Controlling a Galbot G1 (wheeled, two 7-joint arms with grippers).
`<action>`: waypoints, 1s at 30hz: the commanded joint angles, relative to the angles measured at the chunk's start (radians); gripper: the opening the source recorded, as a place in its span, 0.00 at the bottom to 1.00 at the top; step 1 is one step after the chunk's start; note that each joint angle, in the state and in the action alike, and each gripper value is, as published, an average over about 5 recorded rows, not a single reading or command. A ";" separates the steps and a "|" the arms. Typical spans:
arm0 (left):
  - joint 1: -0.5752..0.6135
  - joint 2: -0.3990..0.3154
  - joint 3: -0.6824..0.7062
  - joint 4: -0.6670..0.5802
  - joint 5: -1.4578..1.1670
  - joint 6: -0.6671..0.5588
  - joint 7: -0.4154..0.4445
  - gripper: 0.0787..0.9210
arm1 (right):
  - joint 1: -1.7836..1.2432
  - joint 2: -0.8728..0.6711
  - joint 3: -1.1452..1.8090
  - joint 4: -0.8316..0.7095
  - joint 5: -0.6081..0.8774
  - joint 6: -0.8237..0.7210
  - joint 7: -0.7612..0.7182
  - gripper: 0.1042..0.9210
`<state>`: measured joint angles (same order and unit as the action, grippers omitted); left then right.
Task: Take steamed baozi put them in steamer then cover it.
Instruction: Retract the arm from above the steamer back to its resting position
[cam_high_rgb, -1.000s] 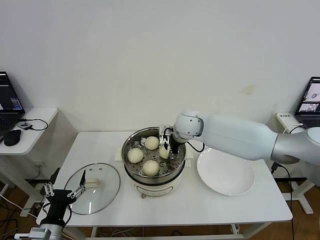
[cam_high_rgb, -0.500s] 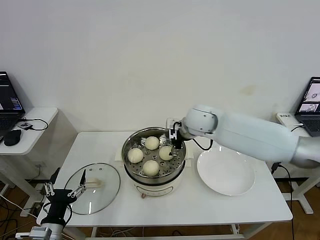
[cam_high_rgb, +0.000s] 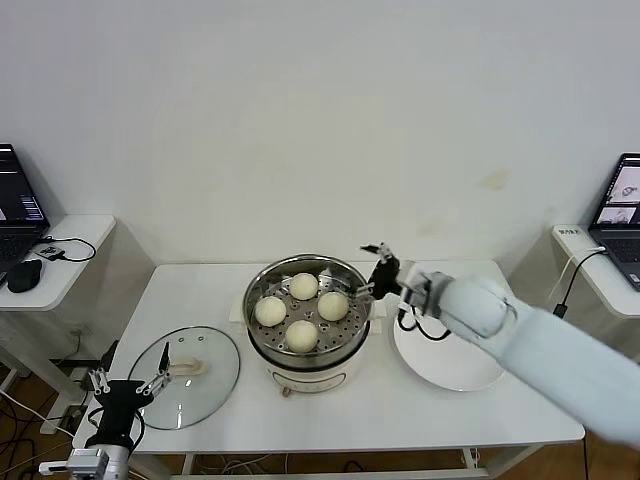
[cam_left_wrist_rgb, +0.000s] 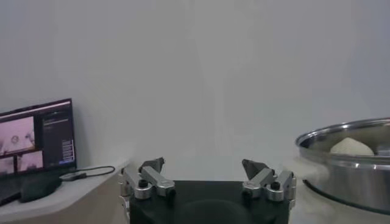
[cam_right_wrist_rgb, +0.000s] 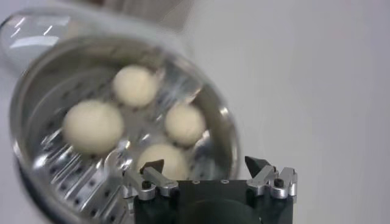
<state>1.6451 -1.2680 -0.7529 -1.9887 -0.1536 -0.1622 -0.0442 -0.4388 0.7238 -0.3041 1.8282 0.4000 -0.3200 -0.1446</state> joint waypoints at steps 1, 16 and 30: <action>-0.010 0.002 0.021 0.053 0.193 0.073 -0.116 0.88 | -0.912 0.239 0.863 0.077 -0.255 0.440 0.080 0.88; -0.028 0.062 -0.208 0.266 1.387 -0.166 -0.247 0.88 | -1.174 0.625 1.202 0.005 -0.371 0.665 0.050 0.88; -0.029 0.116 -0.081 0.349 1.468 -0.129 -0.238 0.88 | -1.166 0.687 1.217 -0.025 -0.428 0.692 0.076 0.88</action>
<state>1.6348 -1.1782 -0.8787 -1.7233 1.1323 -0.2756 -0.2594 -1.5343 1.3312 0.8357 1.8135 0.0192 0.3123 -0.0781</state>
